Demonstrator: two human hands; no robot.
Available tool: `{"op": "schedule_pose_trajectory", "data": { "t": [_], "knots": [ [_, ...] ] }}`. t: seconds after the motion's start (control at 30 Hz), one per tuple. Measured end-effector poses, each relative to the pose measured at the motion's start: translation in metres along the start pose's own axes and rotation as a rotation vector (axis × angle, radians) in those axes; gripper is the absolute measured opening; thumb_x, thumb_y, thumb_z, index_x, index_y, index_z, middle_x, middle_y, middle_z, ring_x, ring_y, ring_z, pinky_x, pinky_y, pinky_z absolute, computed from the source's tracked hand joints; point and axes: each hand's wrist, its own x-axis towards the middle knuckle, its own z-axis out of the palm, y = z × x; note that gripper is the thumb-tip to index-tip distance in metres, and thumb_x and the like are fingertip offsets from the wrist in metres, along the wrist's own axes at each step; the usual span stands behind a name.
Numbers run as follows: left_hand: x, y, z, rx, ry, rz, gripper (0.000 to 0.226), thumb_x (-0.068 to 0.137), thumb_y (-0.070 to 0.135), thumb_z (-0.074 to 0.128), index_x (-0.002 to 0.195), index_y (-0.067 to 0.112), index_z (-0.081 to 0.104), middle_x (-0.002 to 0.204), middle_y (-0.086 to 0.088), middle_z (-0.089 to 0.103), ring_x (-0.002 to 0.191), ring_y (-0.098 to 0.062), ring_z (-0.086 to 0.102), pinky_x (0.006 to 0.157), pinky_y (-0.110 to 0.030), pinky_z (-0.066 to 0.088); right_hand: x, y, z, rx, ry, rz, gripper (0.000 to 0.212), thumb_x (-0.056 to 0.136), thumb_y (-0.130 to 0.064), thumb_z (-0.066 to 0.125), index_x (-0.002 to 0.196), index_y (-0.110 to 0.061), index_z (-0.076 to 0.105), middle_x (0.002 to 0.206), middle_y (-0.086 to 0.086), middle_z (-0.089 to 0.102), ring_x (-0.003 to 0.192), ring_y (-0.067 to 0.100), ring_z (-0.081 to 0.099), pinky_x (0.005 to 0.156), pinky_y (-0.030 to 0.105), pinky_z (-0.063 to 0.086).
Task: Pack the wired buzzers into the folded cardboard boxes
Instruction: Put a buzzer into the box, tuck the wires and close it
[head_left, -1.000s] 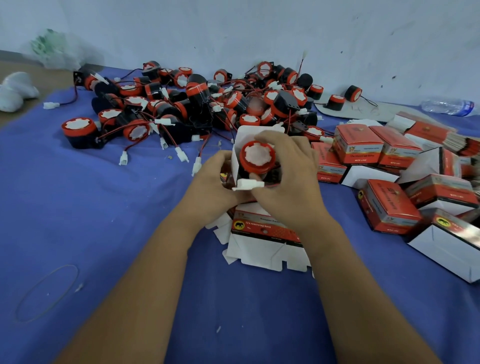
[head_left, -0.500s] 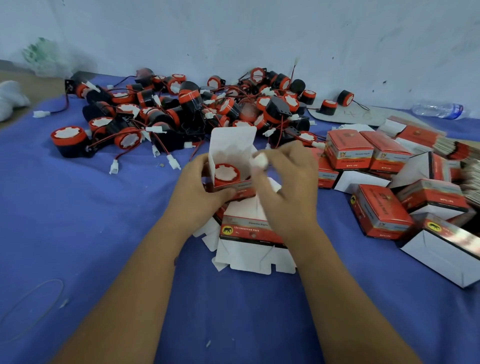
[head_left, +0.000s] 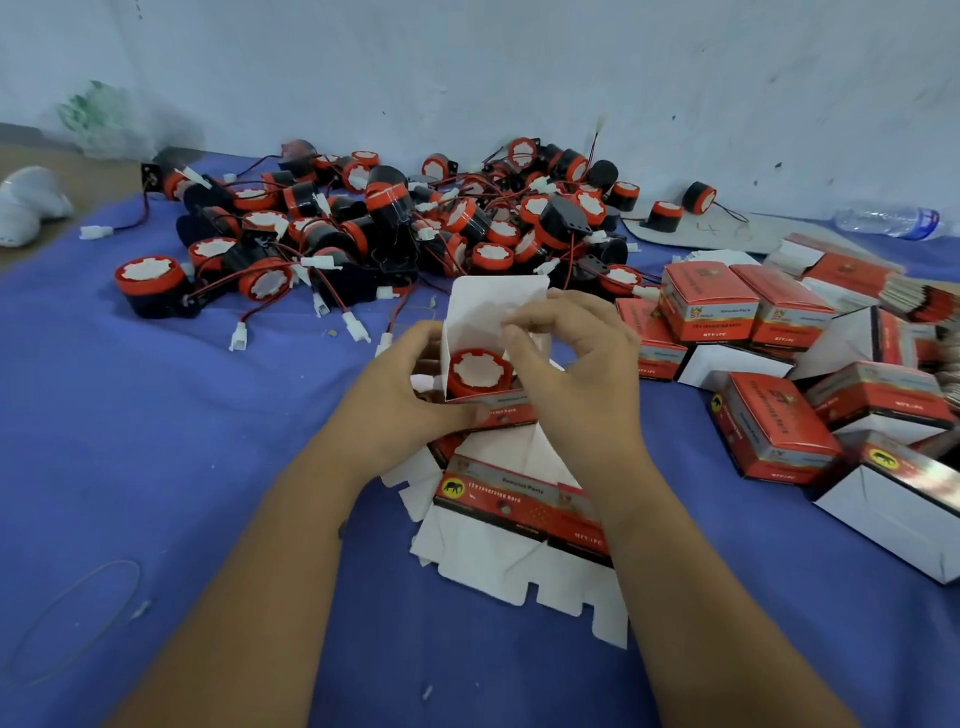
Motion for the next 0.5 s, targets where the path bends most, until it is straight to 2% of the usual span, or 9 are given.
{"op": "schedule_pose_trajectory", "data": {
  "t": [0.1,0.13,0.2,0.27,0.33,0.4,0.43,0.5],
  "knots": [
    [0.002,-0.003,-0.004,-0.014,-0.018,-0.020,0.055,0.072,0.024,0.085,0.117,0.038,0.055,0.108,0.024,0.066,0.101,0.007,0.060,0.075,-0.013,0.051,-0.001,0.008,-0.002,-0.148,-0.005,-0.065,0.017,0.084,-0.019,0.071,0.099,-0.027,0.068,0.096,-0.021,0.059,0.119,0.009,0.045,0.106,0.039,0.026],
    [0.002,-0.004,-0.004,-0.015,-0.017,-0.026,0.055,0.073,0.023,0.085,0.117,0.037,0.055,0.109,0.021,0.067,0.101,0.006,0.061,0.077,-0.015,0.053,-0.002,0.009,-0.003,-0.208,-0.005,-0.101,0.018,0.083,-0.020,0.073,0.100,-0.026,0.068,0.098,-0.019,0.058,0.119,0.008,0.041,0.105,0.042,0.027],
    [0.002,-0.005,-0.003,-0.017,-0.009,-0.033,0.055,0.073,0.022,0.085,0.117,0.037,0.055,0.110,0.019,0.067,0.101,0.006,0.061,0.079,-0.018,0.054,-0.003,0.011,-0.004,-0.351,0.075,-0.253,0.015,0.077,-0.019,0.077,0.091,-0.020,0.071,0.097,-0.005,0.064,0.112,0.009,0.036,0.096,0.049,0.036],
    [0.002,-0.005,-0.002,-0.018,0.012,-0.037,0.053,0.073,0.023,0.085,0.112,0.040,0.054,0.107,0.021,0.066,0.098,0.009,0.060,0.075,-0.011,0.052,-0.002,0.014,-0.005,-0.472,0.120,-0.399,0.008,0.076,-0.022,0.077,0.080,-0.017,0.073,0.087,-0.001,0.071,0.109,0.016,0.043,0.093,0.045,0.033],
    [0.001,-0.005,-0.001,-0.011,0.036,-0.040,0.051,0.073,0.023,0.085,0.108,0.042,0.053,0.106,0.022,0.064,0.097,0.014,0.058,0.070,-0.005,0.048,-0.002,0.015,-0.005,-0.550,0.059,-0.431,0.010,0.082,-0.025,0.074,0.077,-0.016,0.074,0.082,-0.005,0.072,0.106,0.023,0.055,0.095,0.042,0.029],
    [0.001,-0.005,-0.001,-0.012,0.049,-0.038,0.051,0.073,0.024,0.085,0.106,0.044,0.051,0.106,0.023,0.063,0.096,0.017,0.056,0.067,-0.002,0.046,-0.002,0.017,-0.004,-0.594,0.026,-0.443,0.008,0.083,-0.021,0.073,0.081,-0.015,0.076,0.084,-0.004,0.071,0.101,0.028,0.060,0.095,0.042,0.030],
    [0.002,-0.004,-0.001,-0.011,0.049,-0.037,0.051,0.073,0.024,0.085,0.105,0.044,0.051,0.104,0.026,0.063,0.095,0.018,0.056,0.067,-0.002,0.045,-0.003,0.016,-0.003,-0.598,0.023,-0.436,0.007,0.082,-0.018,0.073,0.087,-0.013,0.076,0.084,-0.003,0.071,0.101,0.027,0.059,0.095,0.042,0.030],
    [0.001,-0.003,-0.001,-0.004,0.042,-0.036,0.050,0.073,0.027,0.085,0.105,0.045,0.051,0.100,0.033,0.063,0.095,0.019,0.055,0.066,0.000,0.044,-0.002,0.012,-0.002,-0.580,0.026,-0.383,0.021,0.078,-0.014,0.073,0.099,-0.010,0.073,0.082,0.001,0.070,0.104,0.022,0.050,0.094,0.041,0.028]
  ]
}}
